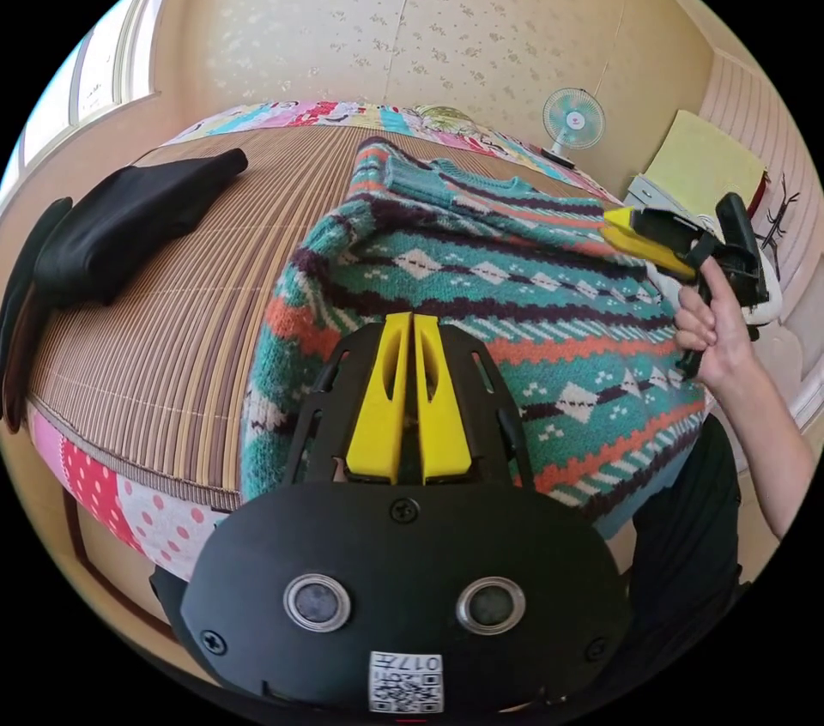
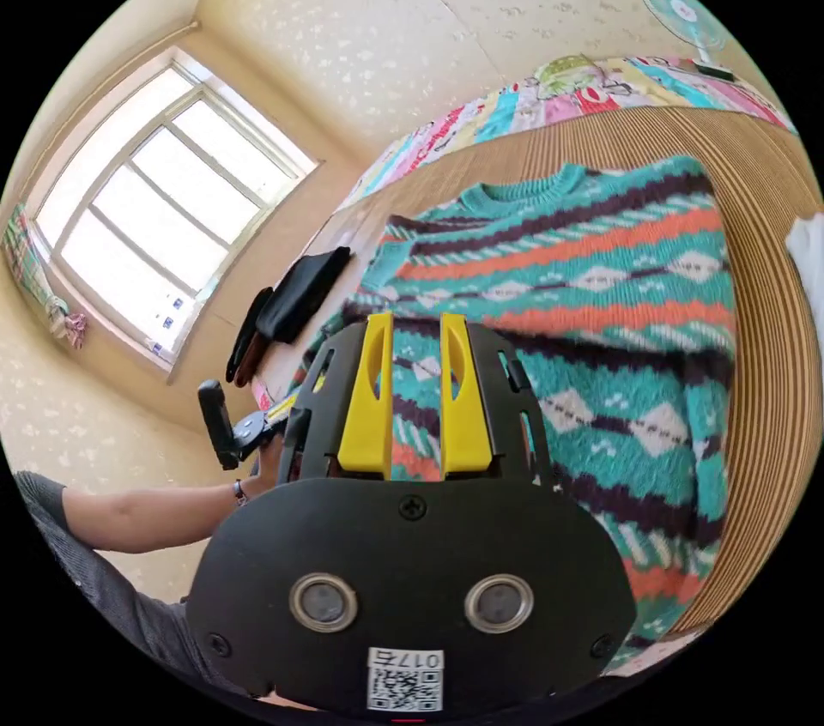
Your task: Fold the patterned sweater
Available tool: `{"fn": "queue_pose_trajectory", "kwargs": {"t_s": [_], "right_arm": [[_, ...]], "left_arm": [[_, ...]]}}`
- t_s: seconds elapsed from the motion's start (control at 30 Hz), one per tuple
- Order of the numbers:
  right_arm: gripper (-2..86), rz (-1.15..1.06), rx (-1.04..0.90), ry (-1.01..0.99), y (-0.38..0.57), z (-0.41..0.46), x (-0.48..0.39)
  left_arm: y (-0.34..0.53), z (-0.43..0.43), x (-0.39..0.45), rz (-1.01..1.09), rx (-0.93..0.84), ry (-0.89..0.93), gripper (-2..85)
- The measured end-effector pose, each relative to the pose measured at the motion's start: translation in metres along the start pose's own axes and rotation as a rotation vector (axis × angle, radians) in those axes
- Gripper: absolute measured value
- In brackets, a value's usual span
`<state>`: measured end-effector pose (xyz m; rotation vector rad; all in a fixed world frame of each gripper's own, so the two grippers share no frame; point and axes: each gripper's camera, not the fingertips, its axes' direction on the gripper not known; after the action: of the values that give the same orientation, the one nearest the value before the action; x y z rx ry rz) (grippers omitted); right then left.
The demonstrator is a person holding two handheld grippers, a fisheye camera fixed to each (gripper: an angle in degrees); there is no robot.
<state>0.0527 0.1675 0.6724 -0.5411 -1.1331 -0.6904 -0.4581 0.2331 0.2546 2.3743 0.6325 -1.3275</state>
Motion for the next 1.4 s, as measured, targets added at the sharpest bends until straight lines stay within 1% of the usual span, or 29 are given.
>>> {"fn": "queue_pose_trajectory", "kwargs": {"t_s": [0.07,0.23,0.33,0.4,0.43,0.5,0.57,0.63,0.67,0.73,0.8,0.83,0.87,0.93,0.97,1.0,1.03,1.1,1.17,1.23,1.27,1.3,1.37,1.4], "right_arm": [[8.0,0.015,-0.005,0.073,0.026,-0.002,-0.002],[6.9,0.019,0.098,0.360,0.089,-0.045,-0.022],[5.5,0.028,0.075,0.513,0.115,-0.044,-0.019],[4.2,0.009,0.036,0.502,0.128,-0.033,-0.011],[3.6,-0.006,0.049,0.469,0.134,-0.041,-0.014],[2.8,0.024,0.019,0.472,0.135,-0.053,-0.016],[2.7,0.063,0.080,0.507,0.141,-0.079,-0.018],[4.6,0.153,0.272,0.610,0.153,-0.140,-0.014],[5.7,0.188,0.317,0.637,0.156,-0.157,-0.010],[9.8,0.365,0.467,0.689,0.165,-0.223,0.017],[12.3,0.490,0.498,0.665,0.167,-0.261,0.048],[13.0,0.532,0.479,0.624,0.166,-0.277,0.068],[13.0,0.542,0.458,0.601,0.165,-0.281,0.078],[10.3,0.519,0.323,0.465,0.161,-0.275,0.109],[9.1,0.495,0.310,0.446,0.163,-0.270,0.110],[6.9,0.437,0.307,0.473,0.171,-0.260,0.102],[5.8,0.398,0.296,0.549,0.184,-0.246,0.090],[4.7,0.396,0.288,0.608,0.209,-0.223,0.080],[3.9,0.448,0.326,0.504,0.235,-0.213,0.085],[3.1,0.582,0.381,0.306,0.251,-0.232,0.096],[3.0,0.597,0.391,0.275,0.253,-0.238,0.096],[2.7,0.596,0.431,0.256,0.256,-0.252,0.088],[2.3,0.537,0.510,0.316,0.256,-0.277,0.065],[2.3,0.470,0.554,0.390,0.250,-0.293,0.048]], "left_arm": [[-0.001,0.002,-0.003,0.004,0.003,-0.007,-1.0],[-0.006,0.008,-0.010,0.017,0.006,-0.034,-1.0],[-0.009,0.011,-0.015,0.022,0.006,-0.044,-1.0],[-0.011,0.013,-0.018,0.026,0.007,-0.053,-1.0],[-0.012,0.013,-0.019,0.027,0.007,-0.056,-1.0],[-0.014,0.015,-0.024,0.027,0.006,-0.059,-1.0],[-0.016,0.016,-0.029,0.025,0.006,-0.052,-1.0],[-0.017,0.018,-0.033,0.022,0.006,-0.046,-1.0],[-0.018,0.019,-0.035,0.022,0.007,-0.047,-1.0],[-0.019,0.020,-0.037,0.026,0.007,-0.054,-1.0],[-0.021,0.022,-0.040,0.029,0.008,-0.060,-1.0],[-0.021,0.023,-0.041,0.029,0.009,-0.060,-1.0],[-0.022,0.024,-0.044,0.029,0.009,-0.060,-1.0],[-0.023,0.025,-0.046,0.030,0.010,-0.063,-1.0],[-0.023,0.026,-0.047,0.032,0.011,-0.067,-1.0],[-0.024,0.027,-0.048,0.034,0.011,-0.070,-1.0],[-0.024,0.027,-0.049,0.034,0.012,-0.072,-1.0],[-0.025,0.029,-0.051,0.037,0.012,-0.078,-1.0],[-0.025,0.030,-0.053,0.037,0.012,-0.079,-1.0],[-0.026,0.031,-0.055,0.036,0.011,-0.078,-1.0],[-0.026,0.032,-0.057,0.036,0.011,-0.078,-1.0],[-0.026,0.032,-0.058,0.037,0.011,-0.080,-1.0],[-0.027,0.034,-0.060,0.037,0.011,-0.080,-1.0],[-0.027,0.034,-0.061,0.037,0.011,-0.080,-1.0]]}}
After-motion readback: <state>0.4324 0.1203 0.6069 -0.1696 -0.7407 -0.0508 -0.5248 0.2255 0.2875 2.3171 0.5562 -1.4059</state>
